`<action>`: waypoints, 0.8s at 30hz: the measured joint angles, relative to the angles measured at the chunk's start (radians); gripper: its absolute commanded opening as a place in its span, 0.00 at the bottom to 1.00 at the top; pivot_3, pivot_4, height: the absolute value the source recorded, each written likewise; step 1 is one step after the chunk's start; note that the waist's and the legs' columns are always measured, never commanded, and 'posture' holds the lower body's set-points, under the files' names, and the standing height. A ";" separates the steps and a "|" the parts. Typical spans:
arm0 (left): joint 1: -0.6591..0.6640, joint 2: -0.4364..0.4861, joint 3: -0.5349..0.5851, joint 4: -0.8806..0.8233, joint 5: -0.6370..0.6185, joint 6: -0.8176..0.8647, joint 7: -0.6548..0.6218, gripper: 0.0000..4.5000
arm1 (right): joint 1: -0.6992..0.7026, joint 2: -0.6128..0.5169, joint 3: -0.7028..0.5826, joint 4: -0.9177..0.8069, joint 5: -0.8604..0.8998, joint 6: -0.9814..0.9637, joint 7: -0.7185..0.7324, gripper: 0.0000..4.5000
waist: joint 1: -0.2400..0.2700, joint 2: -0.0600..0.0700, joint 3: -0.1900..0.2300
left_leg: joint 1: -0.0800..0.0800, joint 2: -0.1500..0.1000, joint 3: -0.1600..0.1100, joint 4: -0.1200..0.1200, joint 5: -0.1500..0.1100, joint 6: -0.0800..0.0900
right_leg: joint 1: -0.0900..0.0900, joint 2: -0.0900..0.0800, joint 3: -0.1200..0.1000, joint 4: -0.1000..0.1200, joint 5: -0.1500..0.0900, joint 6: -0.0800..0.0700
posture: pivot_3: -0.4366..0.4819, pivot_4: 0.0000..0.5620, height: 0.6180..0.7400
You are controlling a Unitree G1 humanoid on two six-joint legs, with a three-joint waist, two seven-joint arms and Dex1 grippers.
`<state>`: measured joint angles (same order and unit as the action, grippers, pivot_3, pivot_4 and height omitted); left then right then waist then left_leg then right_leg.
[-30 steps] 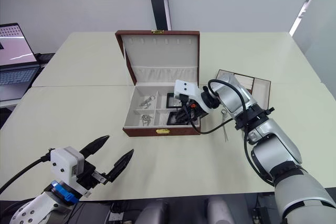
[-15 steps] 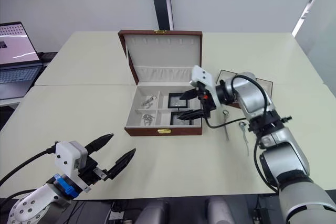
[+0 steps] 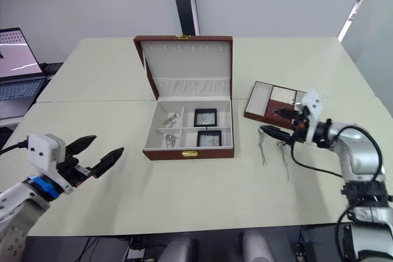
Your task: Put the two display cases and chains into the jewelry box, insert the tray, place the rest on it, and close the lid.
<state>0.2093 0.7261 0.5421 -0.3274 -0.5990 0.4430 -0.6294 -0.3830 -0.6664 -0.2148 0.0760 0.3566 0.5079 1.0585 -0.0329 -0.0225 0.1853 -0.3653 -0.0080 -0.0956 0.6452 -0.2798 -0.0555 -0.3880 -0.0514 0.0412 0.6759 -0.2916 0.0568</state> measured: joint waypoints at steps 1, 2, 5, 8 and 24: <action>-0.010 0.012 0.011 0.040 0.011 -0.011 -0.012 1.00 | 0.031 -0.011 -0.025 -0.001 0.004 -0.011 -0.009 1.00 | 0.000 0.000 0.000 | 0.000 0.000 0.000 0.000 0.000 0.000 | 0.000 0.000 0.000 0.000 0.000 0.000 | 0.48 0.27 1.00; -0.019 0.023 0.021 0.075 0.020 -0.020 -0.020 1.00 | 0.062 -0.021 -0.048 -0.001 0.010 -0.023 -0.017 1.00 | 0.001 0.000 0.000 | 0.000 0.000 0.000 0.000 0.000 0.000 | 0.000 0.000 0.000 0.000 0.000 0.000 | 0.48 0.27 1.00; -0.032 0.040 0.047 0.154 0.041 -0.049 -0.052 1.00 | 0.132 -0.043 -0.107 0.006 0.018 -0.067 -0.035 1.00 | -0.001 0.000 0.000 | 0.000 0.000 0.001 0.000 0.000 0.000 | 0.000 0.000 0.001 -0.001 0.000 0.000 | 0.48 0.27 1.00; -0.033 0.052 0.055 0.223 0.064 -0.082 -0.084 1.00 | 0.193 -0.063 -0.135 0.037 0.017 -0.121 -0.038 1.00 | 0.000 0.000 0.000 | 0.000 0.000 0.001 0.000 0.000 0.000 | 0.000 0.000 0.001 -0.001 0.000 0.000 | 0.48 0.27 1.00; -0.064 0.080 0.085 0.398 0.118 -0.192 -0.148 1.00 | 0.253 -0.084 -0.167 0.199 0.017 -0.252 -0.078 1.00 | 0.000 0.000 0.000 | 0.000 0.000 0.001 0.000 0.000 0.000 | 0.000 -0.001 0.001 -0.001 0.000 0.000 | 0.48 0.27 1.00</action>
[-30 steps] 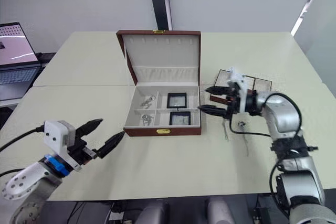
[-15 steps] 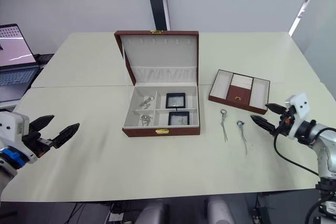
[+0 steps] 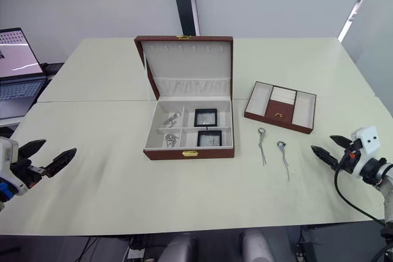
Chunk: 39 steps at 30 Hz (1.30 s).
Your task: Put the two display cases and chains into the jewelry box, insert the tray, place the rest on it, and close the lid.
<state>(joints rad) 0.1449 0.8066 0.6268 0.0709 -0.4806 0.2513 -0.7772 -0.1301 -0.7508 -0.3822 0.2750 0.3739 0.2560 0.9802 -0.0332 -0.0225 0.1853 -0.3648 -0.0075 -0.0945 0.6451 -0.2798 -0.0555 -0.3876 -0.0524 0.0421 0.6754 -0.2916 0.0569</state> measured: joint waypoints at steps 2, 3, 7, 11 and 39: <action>0.000 0.000 0.000 0.000 0.000 0.000 0.000 1.00 | 0.000 -0.001 0.000 0.001 0.000 -0.005 -0.001 1.00 | 0.000 0.000 0.000 | 0.000 0.000 0.000 0.000 0.000 0.000 | 0.000 0.000 0.000 0.000 0.000 0.000 | 0.48 0.27 1.00; 0.000 0.000 0.000 0.000 0.001 0.000 0.000 1.00 | 0.000 -0.002 0.001 0.001 0.000 -0.006 -0.001 1.00 | 0.000 0.000 0.000 | 0.000 0.000 0.000 0.000 0.000 0.000 | 0.000 0.000 0.000 0.000 0.000 0.000 | 0.48 0.27 1.00; 0.000 0.000 0.000 0.000 0.009 -0.008 -0.002 1.00 | 0.000 -0.010 0.001 0.001 0.000 -0.006 -0.002 1.00 | 0.000 0.000 0.000 | 0.000 0.000 0.000 0.000 0.000 0.000 | 0.000 0.000 0.000 0.000 0.000 0.000 | 0.48 0.27 1.00; 0.000 0.000 0.000 0.000 0.016 -0.021 -0.005 1.00 | 0.000 -0.015 0.002 0.001 0.000 -0.006 -0.004 1.00 | 0.000 0.000 0.000 | 0.000 0.000 0.000 0.000 0.000 0.000 | 0.000 0.000 0.000 0.000 0.000 0.000 | 0.48 0.27 1.00; -0.331 -0.109 -0.504 -0.380 -0.030 0.074 -0.142 1.00 | -0.582 -0.159 0.460 0.304 -0.217 -0.054 0.365 1.00 | -0.001 0.000 0.000 | -0.001 -0.001 0.000 0.001 0.000 0.000 | 0.000 0.000 0.000 0.000 0.000 0.000 | 0.48 0.27 1.00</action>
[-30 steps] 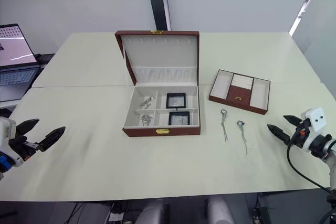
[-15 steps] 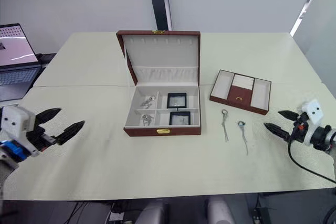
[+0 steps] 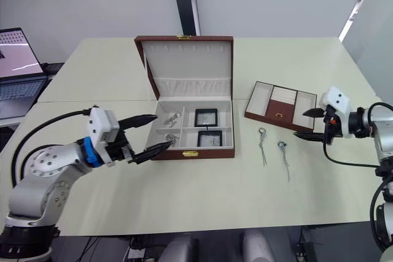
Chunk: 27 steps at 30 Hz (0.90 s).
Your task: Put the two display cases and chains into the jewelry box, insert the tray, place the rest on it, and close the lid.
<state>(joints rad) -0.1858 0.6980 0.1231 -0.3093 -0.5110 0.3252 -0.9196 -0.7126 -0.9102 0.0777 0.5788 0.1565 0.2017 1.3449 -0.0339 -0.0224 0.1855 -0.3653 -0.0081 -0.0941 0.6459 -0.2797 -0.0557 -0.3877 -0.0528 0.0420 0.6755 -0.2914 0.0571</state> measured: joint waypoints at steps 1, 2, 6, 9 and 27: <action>-0.016 -0.012 -0.023 -0.003 0.001 0.000 -0.006 1.00 | -0.028 0.016 0.018 0.043 -0.021 -0.019 0.007 1.00 | -0.002 0.000 0.000 | 0.000 0.000 0.000 0.000 0.000 0.000 | 0.000 0.000 0.000 0.000 0.000 0.000 | 0.48 0.27 1.00; -0.026 -0.019 -0.038 -0.005 0.001 -0.001 -0.008 1.00 | -0.042 0.026 0.029 0.068 -0.031 -0.032 0.008 1.00 | -0.002 0.000 0.000 | 0.000 0.000 0.000 0.000 0.000 0.000 | 0.000 0.000 0.000 0.000 0.000 0.000 | 0.48 0.27 1.00; -0.049 -0.046 -0.081 -0.003 0.012 -0.011 -0.020 1.00 | -0.125 0.068 0.074 0.251 -0.106 -0.120 0.005 1.00 | -0.002 0.000 0.000 | 0.000 0.000 0.000 0.000 0.000 0.000 | 0.000 0.000 0.000 0.000 0.000 0.000 | 0.48 0.27 1.00; -0.064 -0.071 -0.102 0.000 0.025 -0.031 -0.030 1.00 | -0.171 0.101 0.089 0.362 -0.148 -0.179 -0.017 1.00 | -0.002 0.000 0.000 | 0.000 0.000 0.001 0.000 0.000 0.000 | 0.000 0.000 0.001 0.000 0.000 0.000 | 0.48 0.27 1.00; -0.084 -0.123 -0.138 0.020 0.064 -0.078 -0.050 1.00 | -0.263 0.157 0.103 0.594 -0.263 -0.315 -0.111 0.20 | -0.003 0.000 0.000 | 0.000 0.000 0.001 0.000 0.000 0.000 | 0.000 0.000 0.001 0.001 0.000 0.000 | 0.48 0.27 1.00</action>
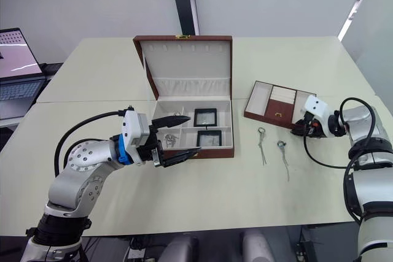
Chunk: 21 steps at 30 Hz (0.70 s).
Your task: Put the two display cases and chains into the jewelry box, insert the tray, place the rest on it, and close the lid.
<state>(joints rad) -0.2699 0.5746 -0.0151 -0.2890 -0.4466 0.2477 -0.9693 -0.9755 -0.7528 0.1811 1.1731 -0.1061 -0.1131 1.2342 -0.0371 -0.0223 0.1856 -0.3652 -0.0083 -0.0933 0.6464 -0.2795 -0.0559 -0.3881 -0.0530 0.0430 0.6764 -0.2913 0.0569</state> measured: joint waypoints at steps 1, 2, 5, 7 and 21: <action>0.000 -0.002 0.000 0.007 0.002 -0.002 -0.001 1.00 | -0.001 0.000 -0.001 0.002 0.000 -0.002 -0.003 0.15 | 0.000 0.000 0.000 | 0.000 0.000 0.000 0.000 0.000 0.000 | 0.000 0.000 0.000 0.000 0.000 0.000 | 0.48 0.27 1.00; 0.000 -0.003 0.000 0.010 0.004 -0.004 -0.001 1.00 | -0.002 0.000 -0.001 0.002 0.000 -0.002 -0.006 0.10 | 0.000 0.000 0.000 | 0.000 0.000 0.000 0.000 0.000 0.000 | 0.000 0.000 0.000 0.000 0.000 0.000 | 0.48 0.27 1.00; -0.005 -0.012 0.000 0.013 0.007 -0.025 -0.002 1.00 | -0.003 0.005 -0.002 0.003 0.000 -0.005 -0.003 0.00 | 0.000 0.000 0.000 | 0.000 0.000 0.000 0.000 0.000 0.000 | 0.000 0.000 0.000 0.000 0.000 0.000 | 0.48 0.27 1.00; -0.007 -0.012 0.000 0.014 0.009 -0.035 -0.002 1.00 | -0.003 0.005 -0.004 0.005 0.000 -0.005 -0.006 0.00 | 0.000 0.000 0.000 | 0.000 0.000 0.000 0.000 0.000 0.000 | 0.000 0.000 0.000 0.000 0.000 0.000 | 0.48 0.27 1.00; 0.002 -0.036 0.001 0.023 0.034 -0.080 0.029 1.00 | 0.040 -0.070 -0.063 -0.109 0.034 0.042 0.060 0.00 | 0.002 0.001 0.001 | 0.000 0.000 0.000 0.000 0.000 0.000 | 0.000 0.000 0.000 -0.001 0.000 0.000 | 0.48 0.27 1.00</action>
<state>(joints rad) -0.2684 0.5387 -0.0137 -0.2658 -0.4126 0.1681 -0.9401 -0.9356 -0.8232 0.1179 1.0636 -0.0723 -0.0715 1.2943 -0.0354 -0.0213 0.1862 -0.3656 -0.0082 -0.0934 0.6461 -0.2796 -0.0559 -0.3883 -0.0533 0.0431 0.6759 -0.2912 0.0569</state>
